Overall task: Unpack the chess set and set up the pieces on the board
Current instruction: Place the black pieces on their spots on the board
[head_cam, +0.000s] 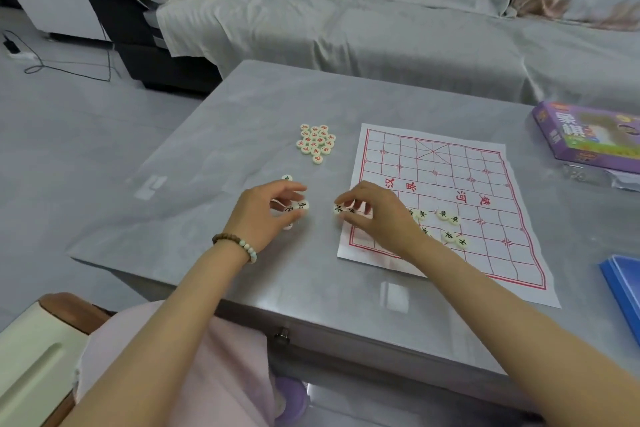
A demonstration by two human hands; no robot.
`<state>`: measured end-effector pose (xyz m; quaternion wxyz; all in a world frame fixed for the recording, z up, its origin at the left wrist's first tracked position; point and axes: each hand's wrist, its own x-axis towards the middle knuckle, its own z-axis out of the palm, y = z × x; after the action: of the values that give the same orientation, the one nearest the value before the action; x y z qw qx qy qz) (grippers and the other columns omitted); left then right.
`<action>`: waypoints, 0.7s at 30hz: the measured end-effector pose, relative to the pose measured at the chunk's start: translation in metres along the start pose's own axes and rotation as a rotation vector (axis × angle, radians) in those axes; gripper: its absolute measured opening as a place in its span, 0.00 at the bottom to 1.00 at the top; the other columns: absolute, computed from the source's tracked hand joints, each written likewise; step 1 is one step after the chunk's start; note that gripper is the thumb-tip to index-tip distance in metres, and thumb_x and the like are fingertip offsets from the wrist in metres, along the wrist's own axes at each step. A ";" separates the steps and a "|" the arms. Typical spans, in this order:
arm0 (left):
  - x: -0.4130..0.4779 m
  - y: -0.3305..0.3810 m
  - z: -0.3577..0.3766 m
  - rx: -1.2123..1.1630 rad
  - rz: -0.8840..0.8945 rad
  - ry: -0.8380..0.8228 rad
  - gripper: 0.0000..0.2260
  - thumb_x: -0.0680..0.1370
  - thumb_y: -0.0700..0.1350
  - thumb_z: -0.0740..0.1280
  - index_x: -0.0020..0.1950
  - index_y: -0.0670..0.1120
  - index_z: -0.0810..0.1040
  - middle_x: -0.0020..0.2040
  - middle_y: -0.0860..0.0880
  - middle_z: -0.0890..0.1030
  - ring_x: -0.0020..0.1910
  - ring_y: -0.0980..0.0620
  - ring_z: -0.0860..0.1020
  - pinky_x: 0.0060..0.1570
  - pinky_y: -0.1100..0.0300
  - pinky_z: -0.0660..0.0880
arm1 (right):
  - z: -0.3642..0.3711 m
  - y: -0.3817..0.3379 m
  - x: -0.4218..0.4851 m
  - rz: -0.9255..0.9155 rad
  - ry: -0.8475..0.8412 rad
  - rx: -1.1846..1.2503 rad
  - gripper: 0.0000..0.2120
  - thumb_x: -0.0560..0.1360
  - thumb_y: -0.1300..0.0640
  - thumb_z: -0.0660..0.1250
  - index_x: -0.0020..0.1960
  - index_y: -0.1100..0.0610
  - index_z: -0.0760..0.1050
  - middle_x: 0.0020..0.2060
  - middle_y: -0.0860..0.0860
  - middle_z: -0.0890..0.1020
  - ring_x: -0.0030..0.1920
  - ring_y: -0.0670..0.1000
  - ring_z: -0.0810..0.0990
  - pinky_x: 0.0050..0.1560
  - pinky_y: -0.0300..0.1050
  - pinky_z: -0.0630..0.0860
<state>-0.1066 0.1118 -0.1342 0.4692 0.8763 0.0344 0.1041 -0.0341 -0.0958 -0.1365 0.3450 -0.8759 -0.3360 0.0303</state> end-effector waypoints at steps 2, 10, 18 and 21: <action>0.007 0.017 0.024 0.020 0.006 -0.062 0.14 0.71 0.43 0.73 0.55 0.54 0.78 0.47 0.58 0.81 0.46 0.59 0.78 0.48 0.71 0.74 | -0.022 0.015 -0.017 0.059 0.033 -0.026 0.09 0.73 0.56 0.70 0.54 0.52 0.80 0.45 0.45 0.79 0.40 0.38 0.74 0.41 0.28 0.69; 0.030 0.057 0.103 0.103 -0.006 -0.247 0.18 0.74 0.41 0.69 0.63 0.51 0.75 0.53 0.53 0.81 0.48 0.56 0.76 0.52 0.66 0.72 | -0.105 0.085 -0.086 0.327 0.166 -0.146 0.10 0.73 0.56 0.69 0.55 0.53 0.80 0.44 0.46 0.78 0.39 0.42 0.74 0.38 0.29 0.68; 0.035 0.052 0.125 0.170 -0.030 -0.212 0.18 0.74 0.44 0.70 0.64 0.52 0.74 0.57 0.52 0.80 0.50 0.58 0.75 0.55 0.65 0.71 | -0.105 0.116 -0.113 0.440 0.143 -0.129 0.11 0.74 0.55 0.69 0.56 0.50 0.79 0.47 0.46 0.79 0.41 0.41 0.74 0.40 0.27 0.68; 0.032 0.051 0.119 0.207 -0.001 -0.234 0.19 0.75 0.47 0.68 0.66 0.52 0.73 0.61 0.51 0.77 0.56 0.54 0.75 0.58 0.61 0.71 | -0.104 0.111 -0.112 0.420 0.211 -0.071 0.12 0.74 0.56 0.69 0.57 0.49 0.77 0.48 0.45 0.78 0.43 0.40 0.73 0.41 0.25 0.67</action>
<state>-0.0521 -0.0086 -0.1514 0.3774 0.9260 -0.0095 -0.0029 -0.0281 -0.2842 -0.1472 0.3333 -0.9365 -0.1091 -0.0023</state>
